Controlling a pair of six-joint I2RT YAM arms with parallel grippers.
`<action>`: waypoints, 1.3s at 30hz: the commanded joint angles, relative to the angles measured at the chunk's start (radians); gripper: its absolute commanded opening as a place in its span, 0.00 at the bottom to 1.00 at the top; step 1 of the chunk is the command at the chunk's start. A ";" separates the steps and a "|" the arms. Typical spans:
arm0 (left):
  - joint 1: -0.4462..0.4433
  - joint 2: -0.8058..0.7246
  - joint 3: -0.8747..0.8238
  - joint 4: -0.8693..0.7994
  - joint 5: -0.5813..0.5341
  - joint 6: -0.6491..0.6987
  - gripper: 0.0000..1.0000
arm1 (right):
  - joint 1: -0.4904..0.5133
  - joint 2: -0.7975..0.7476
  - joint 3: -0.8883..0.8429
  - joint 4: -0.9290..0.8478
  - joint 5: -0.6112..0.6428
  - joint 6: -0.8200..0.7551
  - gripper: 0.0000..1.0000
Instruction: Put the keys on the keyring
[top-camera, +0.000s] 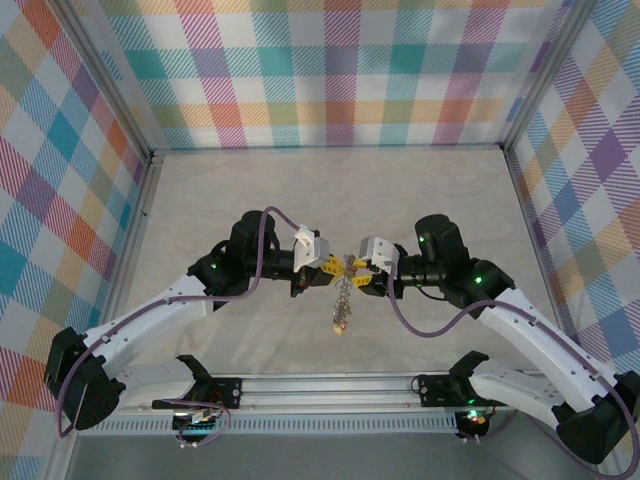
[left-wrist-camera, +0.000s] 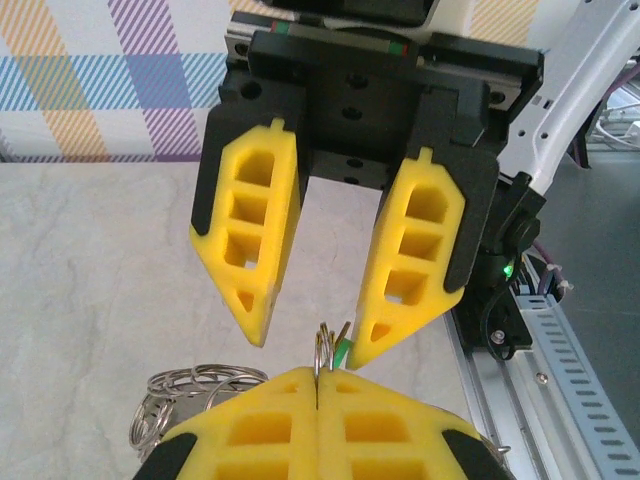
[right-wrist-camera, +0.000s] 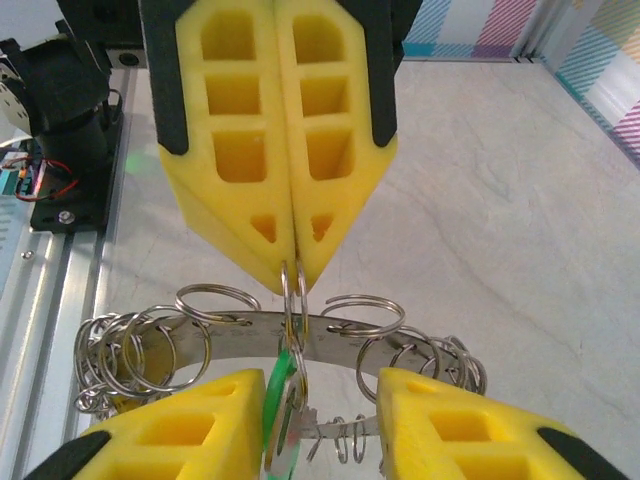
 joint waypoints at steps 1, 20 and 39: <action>0.008 -0.023 0.020 0.009 0.037 0.028 0.00 | -0.009 -0.017 0.024 0.022 -0.070 0.013 0.36; 0.010 -0.039 0.025 0.007 0.058 0.039 0.00 | -0.014 0.018 0.014 0.009 -0.090 0.025 0.14; 0.010 -0.023 0.019 0.061 0.061 0.025 0.00 | -0.014 0.038 -0.012 0.044 -0.152 0.043 0.07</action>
